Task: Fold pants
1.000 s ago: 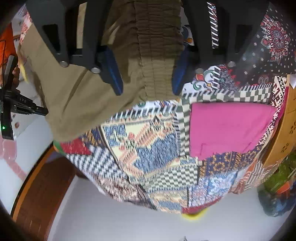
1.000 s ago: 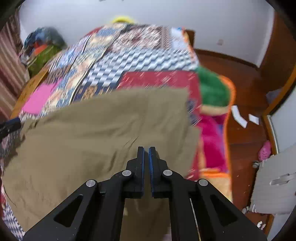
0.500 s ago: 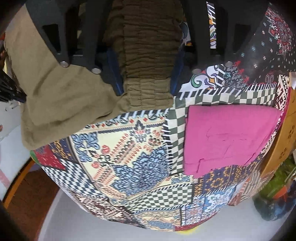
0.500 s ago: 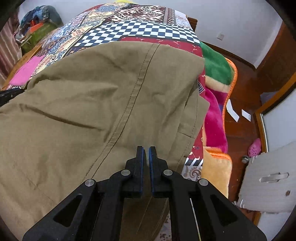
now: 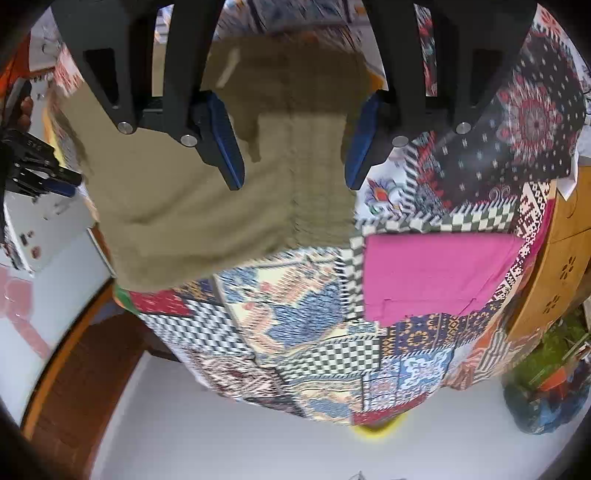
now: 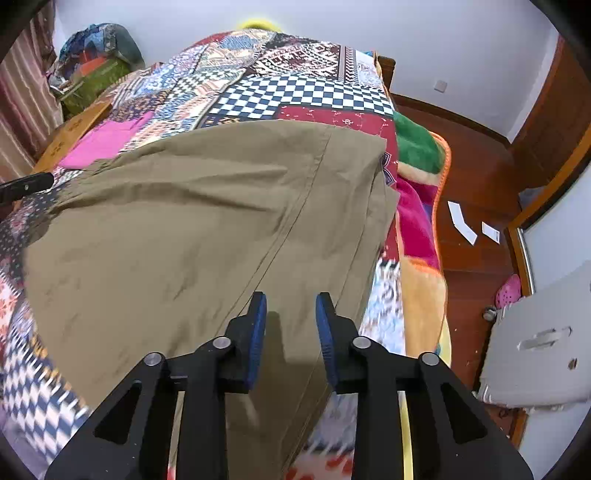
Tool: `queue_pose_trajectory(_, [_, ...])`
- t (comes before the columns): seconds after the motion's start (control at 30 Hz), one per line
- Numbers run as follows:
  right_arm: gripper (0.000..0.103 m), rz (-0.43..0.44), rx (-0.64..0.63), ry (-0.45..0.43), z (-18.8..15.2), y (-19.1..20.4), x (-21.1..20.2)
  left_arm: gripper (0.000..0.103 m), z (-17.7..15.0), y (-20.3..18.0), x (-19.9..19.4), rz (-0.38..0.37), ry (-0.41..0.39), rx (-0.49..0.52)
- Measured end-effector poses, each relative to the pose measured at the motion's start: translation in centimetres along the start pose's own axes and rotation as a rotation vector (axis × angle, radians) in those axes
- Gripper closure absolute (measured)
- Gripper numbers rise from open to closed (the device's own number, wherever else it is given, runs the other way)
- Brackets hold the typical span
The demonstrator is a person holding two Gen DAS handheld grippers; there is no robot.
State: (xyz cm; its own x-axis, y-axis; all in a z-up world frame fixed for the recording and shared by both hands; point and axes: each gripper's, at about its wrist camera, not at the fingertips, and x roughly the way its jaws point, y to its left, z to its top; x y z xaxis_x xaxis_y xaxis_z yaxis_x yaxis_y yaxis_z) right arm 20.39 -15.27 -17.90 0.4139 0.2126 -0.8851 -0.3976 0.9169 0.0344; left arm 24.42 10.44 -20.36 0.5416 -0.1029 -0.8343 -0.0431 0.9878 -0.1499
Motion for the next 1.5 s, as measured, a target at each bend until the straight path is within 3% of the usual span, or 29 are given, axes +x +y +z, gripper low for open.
queue_pose_trajectory(0.13, [0.07,0.048,0.038,0.006,-1.8,0.2,-0.7,0.045,-1.9,-1.7,-0.6,-0.071,0.024,0.015])
queue_pose_trajectory(0.27, [0.07,0.046,0.011,0.096,-4.5,1.1,1.5,0.045,-3.9,-3.3,1.7,-0.04,0.082,0.051])
queue_pose_trajectory(0.43, [0.069,0.026,0.025,0.09,-5.7,0.8,1.4,0.044,-5.9,-5.1,2.3,0.052,0.05,0.151])
queue_pose_trajectory(0.57, [0.068,0.032,0.023,0.094,-5.7,0.4,1.6,0.044,-6.8,-5.4,1.7,0.067,0.043,0.193])
queue_pose_trajectory(0.73, [0.068,0.039,0.046,0.082,-6.3,0.9,1.3,0.045,-4.1,-3.8,0.0,-0.018,0.046,0.124])
queue_pose_trajectory(0.83, [0.065,0.04,0.051,0.077,-6.5,1.0,1.2,0.045,-0.9,-3.0,-0.5,-0.008,0.0,0.102])
queue_pose_trajectory(0.87, [0.059,0.036,0.053,0.075,-6.5,1.0,1.2,0.045,0.4,-2.7,-0.1,-0.008,-0.005,0.1])
queue_pose_trajectory(0.93, [0.054,0.017,0.069,0.072,-6.6,0.6,1.3,0.045,2.3,-2.4,1.7,0.006,0.018,0.099])
queue_pose_trajectory(1.03, [0.053,0.073,0.126,0.075,-6.7,-0.7,1.5,0.053,4.1,-1.9,6.3,0.026,0.121,0.096])
queue_pose_trajectory(1.07, [0.053,0.083,0.134,0.075,-6.8,-0.9,1.6,0.059,4.4,-1.8,8.0,0.055,0.154,0.106])
queue_pose_trajectory(1.13, [0.053,0.075,0.121,0.073,-6.8,-0.7,1.6,0.059,4.5,-1.5,10.5,0.127,0.187,0.135])
queue_pose_trajectory(1.23, [0.053,0.066,0.104,0.078,-6.6,-0.4,1.6,0.055,4.9,-0.7,12.1,0.162,0.189,0.121])
queue_pose_trajectory(1.4, [0.053,0.072,0.094,0.086,-6.4,-0.7,1.7,0.03,5.7,0.8,12.9,0.226,0.156,0.101])
queue_pose_trajectory(1.5, [0.053,0.063,0.09,0.081,-6.5,-0.6,1.7,0.027,6.1,1.5,13.2,0.228,0.154,0.062])
